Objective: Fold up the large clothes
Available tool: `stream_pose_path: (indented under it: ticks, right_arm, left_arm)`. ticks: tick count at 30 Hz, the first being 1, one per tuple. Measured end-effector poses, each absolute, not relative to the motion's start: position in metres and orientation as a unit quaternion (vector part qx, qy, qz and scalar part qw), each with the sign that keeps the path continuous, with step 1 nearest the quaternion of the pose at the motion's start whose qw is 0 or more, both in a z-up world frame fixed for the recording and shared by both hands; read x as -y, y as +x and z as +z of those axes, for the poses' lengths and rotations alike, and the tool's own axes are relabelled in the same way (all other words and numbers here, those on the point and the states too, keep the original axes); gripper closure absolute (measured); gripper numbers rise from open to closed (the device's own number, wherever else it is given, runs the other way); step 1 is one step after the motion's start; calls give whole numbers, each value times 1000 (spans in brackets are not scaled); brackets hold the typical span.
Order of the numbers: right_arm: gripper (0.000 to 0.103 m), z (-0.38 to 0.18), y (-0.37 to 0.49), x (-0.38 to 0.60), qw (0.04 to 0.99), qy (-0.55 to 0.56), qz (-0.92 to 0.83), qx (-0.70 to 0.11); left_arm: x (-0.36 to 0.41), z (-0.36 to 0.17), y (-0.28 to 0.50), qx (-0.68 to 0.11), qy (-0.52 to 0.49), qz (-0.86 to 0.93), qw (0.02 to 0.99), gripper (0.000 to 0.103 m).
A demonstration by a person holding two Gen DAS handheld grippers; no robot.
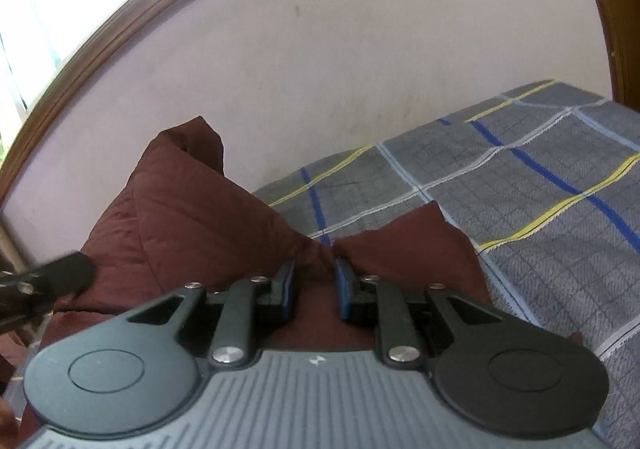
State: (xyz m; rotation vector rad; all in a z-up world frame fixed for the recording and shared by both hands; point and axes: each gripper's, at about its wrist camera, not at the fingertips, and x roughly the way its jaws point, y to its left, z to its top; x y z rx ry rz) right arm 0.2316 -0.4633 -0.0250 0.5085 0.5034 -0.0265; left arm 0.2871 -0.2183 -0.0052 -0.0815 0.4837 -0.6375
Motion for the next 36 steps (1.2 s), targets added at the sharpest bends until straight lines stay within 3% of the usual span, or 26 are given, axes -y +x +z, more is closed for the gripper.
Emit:
stream_pose_path:
  ticks: [4, 36]
  right_arm:
    - [84, -26, 231, 466, 936, 255, -6, -244]
    - [84, -25, 237, 455, 941, 220, -44, -253]
  left_arm:
    - [216, -27, 290, -242, -47, -282, 927, 0]
    - [225, -31, 294, -234, -23, -263, 936, 0]
